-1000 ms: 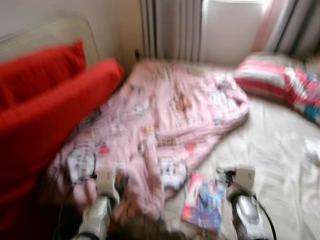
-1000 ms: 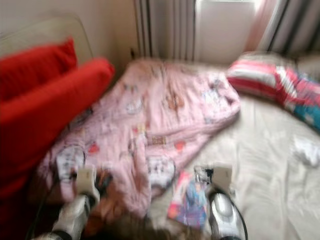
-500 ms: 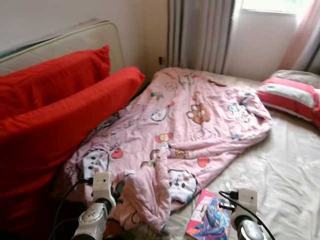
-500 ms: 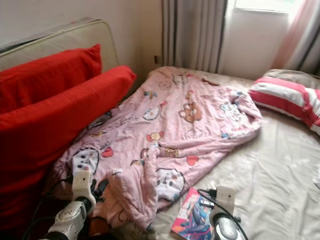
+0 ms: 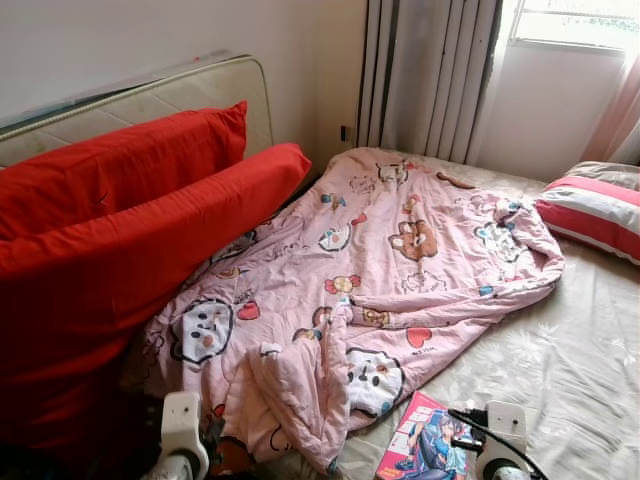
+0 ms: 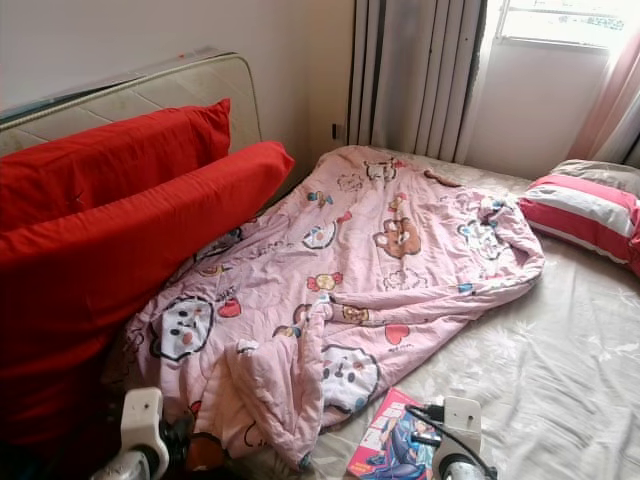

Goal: Clean up the room

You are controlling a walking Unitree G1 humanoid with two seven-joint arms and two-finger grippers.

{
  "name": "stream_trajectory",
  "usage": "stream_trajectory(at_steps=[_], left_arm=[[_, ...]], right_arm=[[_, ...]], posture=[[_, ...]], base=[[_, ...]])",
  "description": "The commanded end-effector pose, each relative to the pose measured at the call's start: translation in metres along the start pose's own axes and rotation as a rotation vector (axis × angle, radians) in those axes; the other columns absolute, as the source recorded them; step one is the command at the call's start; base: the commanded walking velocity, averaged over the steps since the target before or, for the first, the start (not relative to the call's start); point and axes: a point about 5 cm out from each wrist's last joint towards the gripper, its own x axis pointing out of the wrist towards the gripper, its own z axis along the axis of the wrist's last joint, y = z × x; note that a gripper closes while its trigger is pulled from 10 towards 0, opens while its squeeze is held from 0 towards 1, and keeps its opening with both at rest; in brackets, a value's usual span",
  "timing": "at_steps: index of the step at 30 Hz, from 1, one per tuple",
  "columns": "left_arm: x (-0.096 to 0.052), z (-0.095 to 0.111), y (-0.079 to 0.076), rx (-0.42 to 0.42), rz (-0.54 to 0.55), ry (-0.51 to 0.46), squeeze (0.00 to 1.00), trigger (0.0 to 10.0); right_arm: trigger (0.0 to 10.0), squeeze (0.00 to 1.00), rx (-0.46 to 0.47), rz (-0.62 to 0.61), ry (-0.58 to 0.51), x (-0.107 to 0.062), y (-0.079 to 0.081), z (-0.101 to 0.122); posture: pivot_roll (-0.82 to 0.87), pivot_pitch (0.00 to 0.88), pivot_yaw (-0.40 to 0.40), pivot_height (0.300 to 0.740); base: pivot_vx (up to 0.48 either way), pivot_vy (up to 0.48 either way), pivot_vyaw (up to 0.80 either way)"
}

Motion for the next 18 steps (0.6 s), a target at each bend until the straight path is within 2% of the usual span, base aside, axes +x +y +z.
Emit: stream_trajectory(at_steps=[1, 10, 18], left_arm=[[-0.0012, -0.0068, 0.0006, 0.012, 0.009, 0.041, 0.0, 10.0], [0.0025, -0.0028, -0.0087, 0.012, 0.006, 0.059, 0.0, 10.0], [0.0008, -0.0052, -0.0021, 0.0, 0.015, 0.065, 0.0, 10.0]], right_arm=[[10.0, 0.0, -0.001, 0.005, 0.02, 0.0, 0.002, -0.0022], [10.0, 0.0, -0.001, 0.01, 0.01, 0.0003, 0.0024, -0.0005], [10.0, 0.0, -0.002, 0.009, 0.041, -0.0012, 0.0008, -0.0068]], posture=[[-0.05, 0.016, 0.006, 0.725], [-0.05, 0.02, 0.009, 0.725], [-0.05, 0.019, 0.01, 0.725]], base=[[0.0, 0.0, 0.0], [0.0, 0.0, 0.0], [0.0, 0.0, 0.0]])
